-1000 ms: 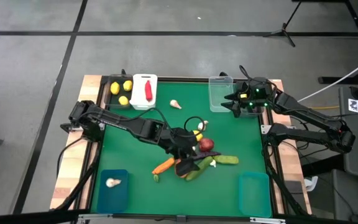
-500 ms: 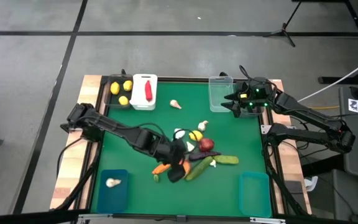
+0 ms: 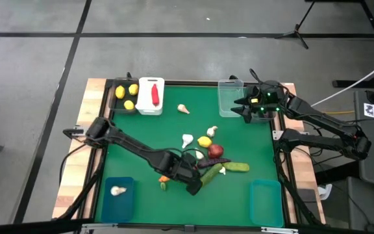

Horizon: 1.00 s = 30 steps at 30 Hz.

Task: Sort produce into baskets
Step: Put the apple into the green bin

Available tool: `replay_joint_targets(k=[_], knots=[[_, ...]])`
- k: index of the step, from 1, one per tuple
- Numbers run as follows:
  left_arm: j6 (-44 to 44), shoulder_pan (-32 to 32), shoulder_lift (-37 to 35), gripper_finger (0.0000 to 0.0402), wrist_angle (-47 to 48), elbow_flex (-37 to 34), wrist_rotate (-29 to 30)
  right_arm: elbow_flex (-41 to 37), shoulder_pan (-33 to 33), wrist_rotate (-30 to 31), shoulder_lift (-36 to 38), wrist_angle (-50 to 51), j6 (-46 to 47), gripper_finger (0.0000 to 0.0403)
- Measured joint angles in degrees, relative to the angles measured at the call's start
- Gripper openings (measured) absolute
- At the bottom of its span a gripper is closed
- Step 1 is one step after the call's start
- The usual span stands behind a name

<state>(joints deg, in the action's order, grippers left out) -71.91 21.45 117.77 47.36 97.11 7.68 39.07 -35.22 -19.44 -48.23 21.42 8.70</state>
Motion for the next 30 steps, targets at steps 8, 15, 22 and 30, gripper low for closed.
replay_joint_targets(k=[8,15,22,30], knots=[[-1.69,-1.29,4.45,0.0351,-1.49,1.12,-1.01,0.0,0.0,-0.7,0.0,1.58,-0.23,0.0253],[-1.81,-2.47,6.69,0.0351,-3.91,1.14,-0.98,0.0,0.0,-0.72,0.0,2.1,-0.55,0.0253],[-1.34,-3.31,9.42,0.035,-4.73,1.1,-0.89,0.0,0.0,-0.72,0.0,2.39,-1.59,0.0253],[-0.64,-4.88,9.47,0.0326,-4.79,1.1,0.35,-0.01,0.0,-0.72,0.0,2.36,-1.7,0.0253]])
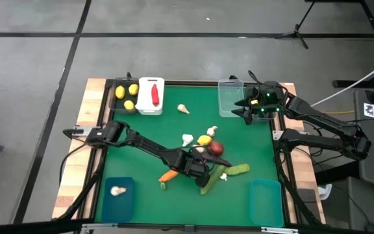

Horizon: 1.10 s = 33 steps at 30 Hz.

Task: Sort produce into baskets
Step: Put the apple into the green bin

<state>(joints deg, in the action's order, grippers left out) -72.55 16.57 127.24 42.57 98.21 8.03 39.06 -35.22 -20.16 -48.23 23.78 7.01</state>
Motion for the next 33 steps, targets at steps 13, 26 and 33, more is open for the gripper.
replay_joint_targets(k=[13,26,33], knots=[[1.85,-0.87,-0.85,0.0285,0.56,0.52,-0.34,-0.01,0.0,-0.02,0.0,0.39,0.24,0.0253],[22.74,-0.28,-7.54,0.0288,-10.87,5.23,9.95,-0.01,-0.04,-6.57,2.31,0.95,0.0,0.0253],[42.74,-0.24,-3.65,0.0286,-32.01,5.18,16.6,-0.03,-0.04,-11.16,9.24,1.37,0.57,0.0253]])
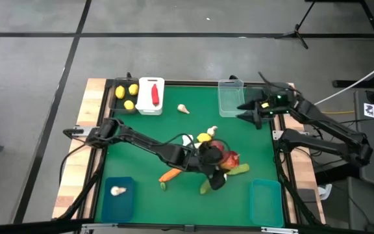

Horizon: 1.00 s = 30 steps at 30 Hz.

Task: Sort produce into baskets
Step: Put the apple into the green bin

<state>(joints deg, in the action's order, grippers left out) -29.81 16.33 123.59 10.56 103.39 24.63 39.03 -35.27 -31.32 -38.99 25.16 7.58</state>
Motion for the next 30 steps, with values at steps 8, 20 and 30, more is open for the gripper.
replay_joint_targets(k=[8,20,30], knots=[[10.79,-1.85,4.91,0.0286,-19.92,-0.02,-3.03,0.0,0.0,-0.82,8.19,0.16,3.39,0.0253],[13.42,-2.62,12.19,0.0287,-36.14,1.56,-9.97,2.13,0.0,-6.51,18.54,4.62,8.8,0.0253],[18.53,-1.45,24.4,0.0287,-37.13,18.58,-16.79,3.34,0.0,-2.65,22.1,8.74,8.83,0.0253]])
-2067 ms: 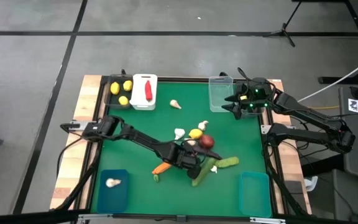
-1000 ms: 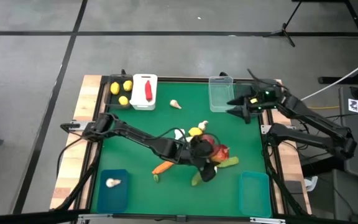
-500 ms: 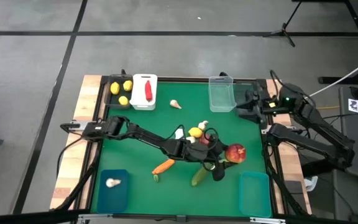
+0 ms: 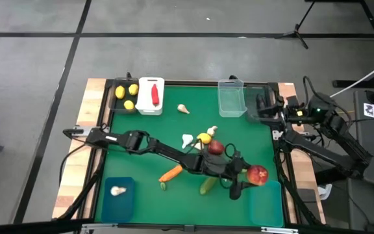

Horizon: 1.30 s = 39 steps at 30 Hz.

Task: Sort produce into baskets
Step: Put the apple into the green bin

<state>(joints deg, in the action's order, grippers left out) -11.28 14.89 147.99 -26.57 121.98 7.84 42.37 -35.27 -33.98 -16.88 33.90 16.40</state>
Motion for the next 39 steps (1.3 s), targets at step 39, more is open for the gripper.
replay_joint_targets(k=[39], knots=[[3.22,0.01,12.76,0.0287,3.25,12.87,-3.96,0.44,0.02,-1.34,0.08,12.0,-6.86,0.0253]])
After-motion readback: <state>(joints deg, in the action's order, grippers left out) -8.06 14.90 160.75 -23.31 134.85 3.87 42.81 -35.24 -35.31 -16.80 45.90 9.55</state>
